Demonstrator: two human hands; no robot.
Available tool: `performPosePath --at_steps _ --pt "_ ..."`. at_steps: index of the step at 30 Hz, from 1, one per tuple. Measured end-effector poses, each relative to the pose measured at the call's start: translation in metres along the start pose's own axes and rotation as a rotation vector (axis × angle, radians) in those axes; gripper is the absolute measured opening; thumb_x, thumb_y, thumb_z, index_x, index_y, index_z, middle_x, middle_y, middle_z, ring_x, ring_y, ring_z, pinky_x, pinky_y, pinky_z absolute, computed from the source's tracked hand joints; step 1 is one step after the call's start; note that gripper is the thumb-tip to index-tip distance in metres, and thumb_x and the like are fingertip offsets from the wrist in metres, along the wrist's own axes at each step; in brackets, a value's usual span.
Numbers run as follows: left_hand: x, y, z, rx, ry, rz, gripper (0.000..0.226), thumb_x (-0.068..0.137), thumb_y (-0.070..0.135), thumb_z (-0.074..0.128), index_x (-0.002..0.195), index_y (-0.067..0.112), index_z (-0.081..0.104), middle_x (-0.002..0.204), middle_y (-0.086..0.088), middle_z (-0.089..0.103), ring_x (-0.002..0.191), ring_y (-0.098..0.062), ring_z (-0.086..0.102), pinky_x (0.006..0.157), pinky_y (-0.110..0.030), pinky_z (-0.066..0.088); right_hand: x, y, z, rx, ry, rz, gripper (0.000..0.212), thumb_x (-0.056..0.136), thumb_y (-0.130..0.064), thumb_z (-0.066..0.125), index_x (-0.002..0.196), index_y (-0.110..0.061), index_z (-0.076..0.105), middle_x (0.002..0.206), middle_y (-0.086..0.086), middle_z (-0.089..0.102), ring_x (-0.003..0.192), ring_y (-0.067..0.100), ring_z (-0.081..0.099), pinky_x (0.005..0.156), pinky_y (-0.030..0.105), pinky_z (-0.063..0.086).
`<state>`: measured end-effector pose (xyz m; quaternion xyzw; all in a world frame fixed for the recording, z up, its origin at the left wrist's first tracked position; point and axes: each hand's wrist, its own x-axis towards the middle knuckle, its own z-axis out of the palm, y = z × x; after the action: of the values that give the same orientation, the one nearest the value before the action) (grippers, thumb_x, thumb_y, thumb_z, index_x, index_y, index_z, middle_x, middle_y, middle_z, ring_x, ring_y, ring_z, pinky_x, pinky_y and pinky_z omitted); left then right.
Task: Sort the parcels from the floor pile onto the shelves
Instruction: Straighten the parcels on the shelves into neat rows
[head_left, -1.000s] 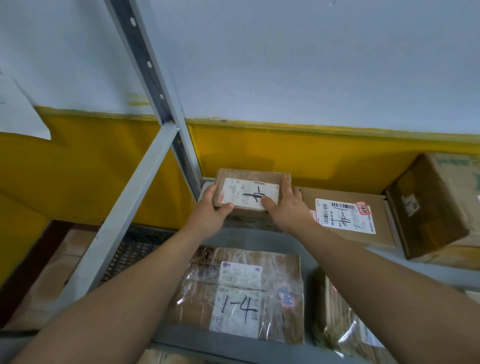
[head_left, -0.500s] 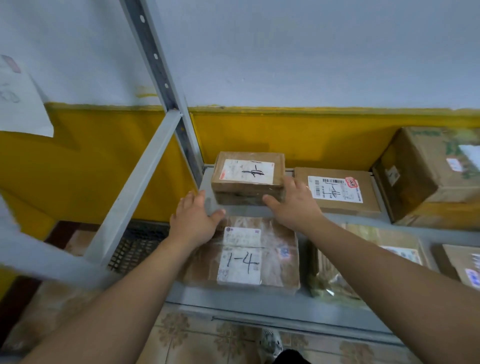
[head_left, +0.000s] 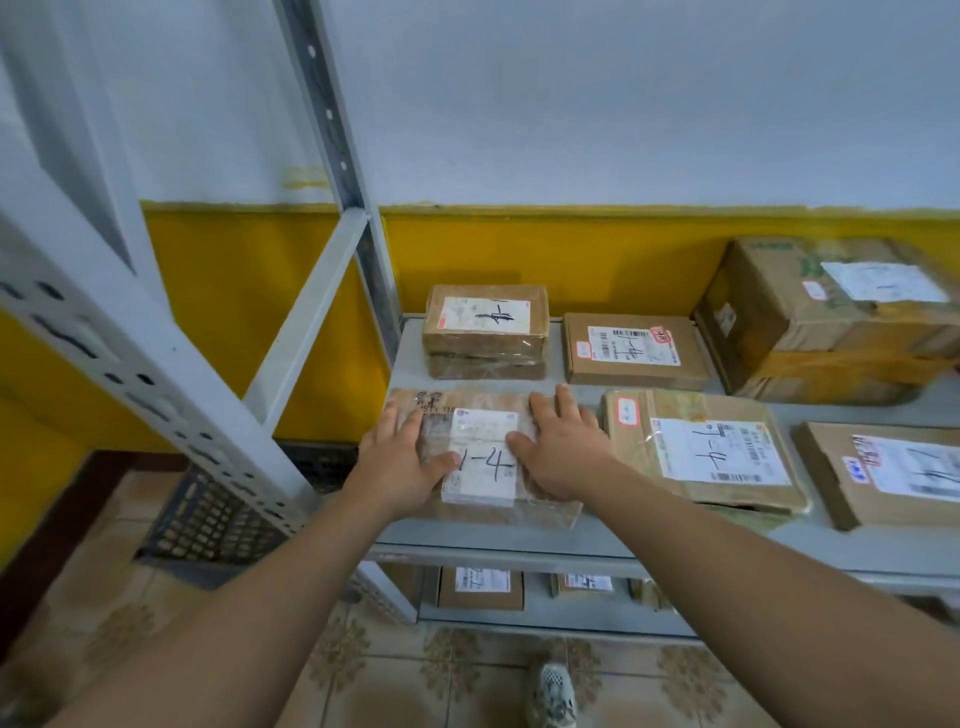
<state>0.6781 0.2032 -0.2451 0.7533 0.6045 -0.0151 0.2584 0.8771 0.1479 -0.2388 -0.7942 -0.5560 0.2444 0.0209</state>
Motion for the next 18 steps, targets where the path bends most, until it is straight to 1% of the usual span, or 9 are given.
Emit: performPosePath --at_steps 3,5,7,9,11,13,14,16,18 --pt "0.006 0.007 -0.003 0.091 0.015 -0.009 0.086 0.089 0.067 0.045 0.155 0.026 0.009 0.163 0.000 -0.006 0.149 -0.029 -0.002 0.118 -0.053 0.014 0.001 0.008 -0.023 -0.046 0.060 -0.046 0.074 0.099 -0.059 0.035 0.159 -0.023 0.009 0.167 0.006 0.001 0.153 0.029 0.002 0.122 0.047 0.011" --pt "0.010 0.015 -0.005 0.172 0.058 0.023 0.084 0.089 0.068 0.043 0.154 0.027 0.010 0.163 -0.002 -0.002 0.149 -0.029 -0.004 0.118 -0.056 0.008 -0.002 0.027 -0.043 -0.047 0.132 -0.037 0.072 0.100 -0.057 0.036 0.158 -0.022 0.014 0.166 0.007 0.009 0.152 0.027 0.007 0.121 0.044 0.012" --pt "0.013 0.028 -0.003 0.234 0.101 0.088 0.080 0.088 0.069 0.042 0.152 0.028 0.016 0.163 -0.003 0.003 0.149 -0.030 -0.002 0.118 -0.057 0.007 -0.009 0.056 -0.057 -0.050 0.185 0.025 0.071 0.099 -0.057 0.038 0.157 -0.022 0.019 0.165 0.008 0.014 0.151 0.028 0.011 0.122 0.046 0.015" --pt "0.013 0.050 0.003 0.273 0.106 0.172 0.078 0.090 0.067 0.041 0.152 0.027 0.018 0.163 -0.005 0.003 0.149 -0.029 -0.001 0.119 -0.054 0.007 -0.014 0.090 -0.064 -0.079 0.198 0.120 0.072 0.097 -0.060 0.040 0.156 -0.023 0.022 0.164 0.008 0.017 0.150 0.031 0.013 0.121 0.050 0.017" --pt "0.008 0.078 0.011 0.243 0.093 0.268 0.077 0.090 0.064 0.045 0.153 0.027 0.018 0.163 -0.004 0.001 0.150 -0.027 -0.004 0.120 -0.052 0.003 -0.019 0.121 -0.068 -0.124 0.175 0.225 0.075 0.093 -0.066 0.039 0.155 -0.028 0.020 0.165 0.006 0.013 0.151 0.034 0.008 0.119 0.059 0.015" --pt "-0.002 0.109 0.022 0.230 0.076 0.391 0.078 0.089 0.064 0.047 0.153 0.028 0.018 0.164 -0.003 0.001 0.150 -0.025 -0.005 0.118 -0.050 0.000 -0.022 0.144 -0.069 -0.114 0.117 0.291 0.077 0.091 -0.072 0.036 0.155 -0.035 0.016 0.166 0.004 0.002 0.151 0.038 -0.003 0.115 0.067 0.010" --pt "-0.007 0.125 0.029 0.250 0.054 0.450 0.081 0.088 0.067 0.046 0.153 0.028 0.016 0.164 -0.003 0.001 0.150 -0.024 -0.006 0.118 -0.050 -0.001 -0.023 0.154 -0.069 -0.090 0.086 0.298 0.077 0.091 -0.073 0.035 0.155 -0.037 0.013 0.167 0.004 -0.003 0.151 0.040 -0.006 0.115 0.068 0.009" --pt "-0.015 0.152 0.043 0.346 -0.017 0.504 0.092 0.082 0.077 0.040 0.154 0.029 0.008 0.163 -0.004 0.000 0.149 -0.026 -0.009 0.117 -0.053 -0.009 -0.024 0.171 -0.064 -0.033 0.041 0.275 0.078 0.091 -0.074 0.035 0.156 -0.040 0.007 0.166 0.003 -0.008 0.150 0.042 -0.007 0.116 0.066 0.012" --pt "-0.017 0.172 0.056 0.462 -0.083 0.480 0.102 0.077 0.084 0.037 0.154 0.030 -0.003 0.163 -0.006 -0.001 0.148 -0.029 -0.014 0.114 -0.058 -0.017 -0.022 0.184 -0.059 0.018 0.039 0.229 0.080 0.091 -0.074 0.036 0.156 -0.040 0.004 0.166 0.003 -0.008 0.151 0.040 -0.003 0.118 0.058 0.015"
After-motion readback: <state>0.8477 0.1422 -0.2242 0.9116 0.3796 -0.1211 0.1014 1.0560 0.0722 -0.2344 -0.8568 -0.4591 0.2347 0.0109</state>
